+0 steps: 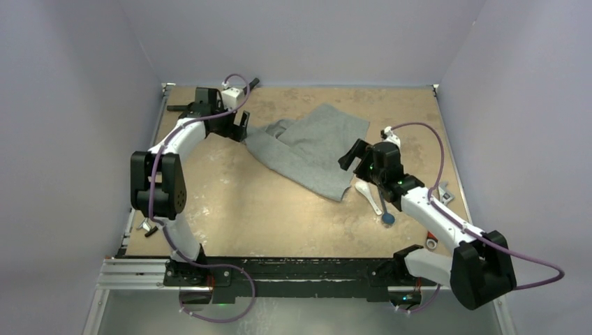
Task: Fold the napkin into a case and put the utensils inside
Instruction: Pick up the crumpled napkin from the center of the board.
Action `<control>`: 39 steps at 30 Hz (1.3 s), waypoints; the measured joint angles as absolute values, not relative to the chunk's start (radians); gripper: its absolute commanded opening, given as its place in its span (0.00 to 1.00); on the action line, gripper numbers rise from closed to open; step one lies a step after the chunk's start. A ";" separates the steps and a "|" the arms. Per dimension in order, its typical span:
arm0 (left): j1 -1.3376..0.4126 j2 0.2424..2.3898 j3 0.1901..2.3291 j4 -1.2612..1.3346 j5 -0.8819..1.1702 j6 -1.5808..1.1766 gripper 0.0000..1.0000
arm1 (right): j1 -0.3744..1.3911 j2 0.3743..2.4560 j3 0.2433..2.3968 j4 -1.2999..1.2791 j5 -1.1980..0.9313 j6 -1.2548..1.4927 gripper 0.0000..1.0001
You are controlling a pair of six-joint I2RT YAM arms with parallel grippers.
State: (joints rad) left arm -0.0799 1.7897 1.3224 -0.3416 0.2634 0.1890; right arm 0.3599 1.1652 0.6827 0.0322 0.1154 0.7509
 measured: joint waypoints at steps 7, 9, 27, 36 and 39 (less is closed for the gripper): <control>-0.091 1.914 1.497 -0.445 0.254 0.227 0.98 | 0.369 1.147 0.613 -0.019 0.023 0.815 0.90; -0.102 1.946 1.552 -0.473 0.246 0.235 0.99 | 0.374 1.165 0.613 -0.019 0.003 0.833 0.88; -0.129 2.250 1.853 -0.682 0.169 0.299 0.99 | 0.414 1.364 0.634 -0.015 -0.052 0.901 0.79; -0.125 2.277 1.932 -0.682 0.172 0.298 0.94 | 0.414 1.380 0.664 0.017 -0.052 0.899 0.60; -0.117 2.294 1.963 -0.682 0.180 0.294 0.90 | 0.414 1.395 0.664 0.022 -0.052 0.900 0.58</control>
